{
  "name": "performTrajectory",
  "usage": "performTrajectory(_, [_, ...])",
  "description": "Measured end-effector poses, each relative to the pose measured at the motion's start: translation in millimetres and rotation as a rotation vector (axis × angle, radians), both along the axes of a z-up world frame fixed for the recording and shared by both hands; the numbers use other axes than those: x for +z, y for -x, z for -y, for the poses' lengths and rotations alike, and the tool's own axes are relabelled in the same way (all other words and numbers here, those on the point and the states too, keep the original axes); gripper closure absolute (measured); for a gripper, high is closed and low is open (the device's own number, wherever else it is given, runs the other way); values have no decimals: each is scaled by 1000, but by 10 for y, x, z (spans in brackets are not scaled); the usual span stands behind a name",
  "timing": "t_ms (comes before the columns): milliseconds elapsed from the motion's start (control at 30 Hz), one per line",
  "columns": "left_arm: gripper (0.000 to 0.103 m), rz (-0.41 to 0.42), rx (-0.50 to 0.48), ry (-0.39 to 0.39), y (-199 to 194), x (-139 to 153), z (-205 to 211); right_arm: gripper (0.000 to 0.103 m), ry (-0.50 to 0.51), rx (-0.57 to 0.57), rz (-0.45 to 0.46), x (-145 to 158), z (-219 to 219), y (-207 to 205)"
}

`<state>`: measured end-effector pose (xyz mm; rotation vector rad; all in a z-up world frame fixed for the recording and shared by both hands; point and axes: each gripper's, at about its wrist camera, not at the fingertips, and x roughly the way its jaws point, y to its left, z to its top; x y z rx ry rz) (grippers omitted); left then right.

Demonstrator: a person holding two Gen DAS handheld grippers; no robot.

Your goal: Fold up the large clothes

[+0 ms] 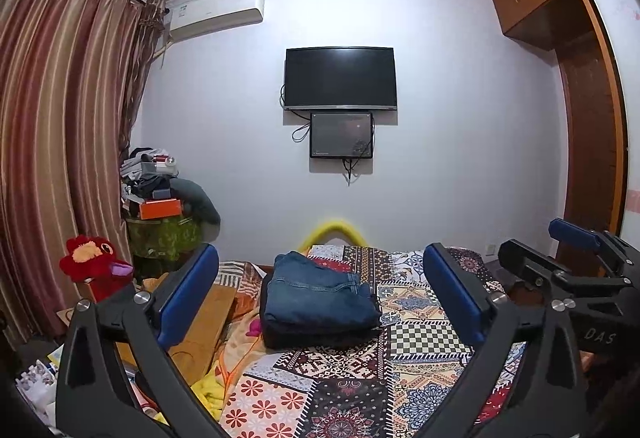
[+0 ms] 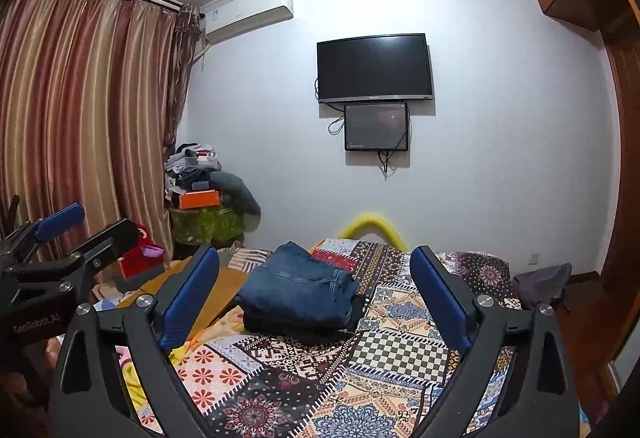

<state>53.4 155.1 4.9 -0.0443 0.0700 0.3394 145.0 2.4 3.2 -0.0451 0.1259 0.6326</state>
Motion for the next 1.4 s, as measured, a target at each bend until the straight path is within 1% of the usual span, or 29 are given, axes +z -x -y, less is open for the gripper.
performTrajectory(367, [0,-5,22,5,-27,-14,-18,8,-13,9,-12,19,46,-5])
performTrajectory(1000, [0,-25,-7,15,-77,-31,-17,8,-50,3,-28,60,137,-10])
performTrajectory(1400, [0,-25,0,13,-63,-38,-9,7,-63,-1,-43,66,120,-5])
